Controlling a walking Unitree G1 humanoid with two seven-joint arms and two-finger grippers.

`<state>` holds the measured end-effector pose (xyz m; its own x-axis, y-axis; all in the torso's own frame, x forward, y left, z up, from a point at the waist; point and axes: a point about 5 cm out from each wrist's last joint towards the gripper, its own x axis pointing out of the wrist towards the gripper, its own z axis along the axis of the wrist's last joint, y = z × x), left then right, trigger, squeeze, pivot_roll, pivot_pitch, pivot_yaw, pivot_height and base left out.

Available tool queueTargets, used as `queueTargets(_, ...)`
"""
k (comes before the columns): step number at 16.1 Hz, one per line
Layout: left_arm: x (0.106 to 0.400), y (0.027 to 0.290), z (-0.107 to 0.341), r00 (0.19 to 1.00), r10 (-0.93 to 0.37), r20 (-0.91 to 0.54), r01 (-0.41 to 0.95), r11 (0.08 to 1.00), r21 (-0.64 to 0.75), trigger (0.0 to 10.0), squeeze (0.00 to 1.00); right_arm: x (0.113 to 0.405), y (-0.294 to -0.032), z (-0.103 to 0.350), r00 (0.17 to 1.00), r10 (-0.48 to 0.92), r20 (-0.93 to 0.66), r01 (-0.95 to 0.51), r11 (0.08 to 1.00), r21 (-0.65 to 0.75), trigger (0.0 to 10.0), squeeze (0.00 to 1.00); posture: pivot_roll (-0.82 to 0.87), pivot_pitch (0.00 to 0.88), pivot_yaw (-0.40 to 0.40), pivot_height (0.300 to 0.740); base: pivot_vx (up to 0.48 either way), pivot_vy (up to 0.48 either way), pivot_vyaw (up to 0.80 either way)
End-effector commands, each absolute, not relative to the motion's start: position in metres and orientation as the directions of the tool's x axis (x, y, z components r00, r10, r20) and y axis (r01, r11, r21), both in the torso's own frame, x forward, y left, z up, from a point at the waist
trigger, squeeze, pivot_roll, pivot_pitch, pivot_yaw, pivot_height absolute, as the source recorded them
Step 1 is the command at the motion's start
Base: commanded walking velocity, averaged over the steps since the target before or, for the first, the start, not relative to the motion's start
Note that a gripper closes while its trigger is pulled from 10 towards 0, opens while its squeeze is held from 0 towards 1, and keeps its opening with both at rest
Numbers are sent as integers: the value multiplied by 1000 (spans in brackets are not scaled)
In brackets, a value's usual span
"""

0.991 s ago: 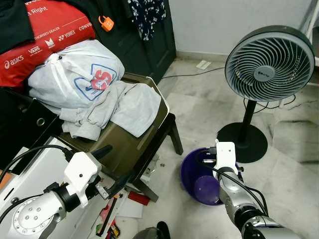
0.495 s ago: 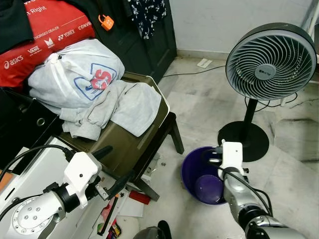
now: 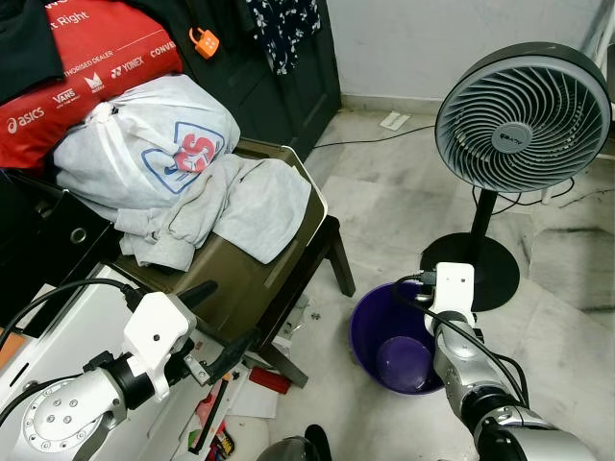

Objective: Clean up the room

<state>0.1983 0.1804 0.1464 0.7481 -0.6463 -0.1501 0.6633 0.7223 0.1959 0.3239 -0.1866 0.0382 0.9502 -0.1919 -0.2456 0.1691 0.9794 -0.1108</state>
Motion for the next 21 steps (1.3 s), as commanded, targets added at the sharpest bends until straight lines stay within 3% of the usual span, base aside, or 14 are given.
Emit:
queueTargets(1,198,186,147,766,-623,-160,643,739,200,10000,0,323,-179,37,951,-183,-249,166,982,-88,10000,1000,198,203,270,740,0,0,0)
queueTargets(9,208,180,146,787,-607,-111,617,763,193,10000,0,331,-185,55,977,-166,-137,158,985,-63,10000,1000,152,164,228,740,0,0,0)
queueTargets(13,227,164,150,802,-598,-14,590,787,181,10000,0,320,-172,70,999,-49,-4,49,998,-39,10000,1000,65,99,171,740,0,0,0)
queueTargets(17,249,145,149,812,-578,81,559,811,172,10000,0,305,-180,102,997,-4,83,8,999,-48,10000,1000,-35,0,116,740,0,0,0)
queueTargets(21,264,149,147,850,-511,128,483,853,198,10000,0,294,-179,111,997,18,72,-13,998,-69,10000,1000,-80,0,81,740,0,0,0)
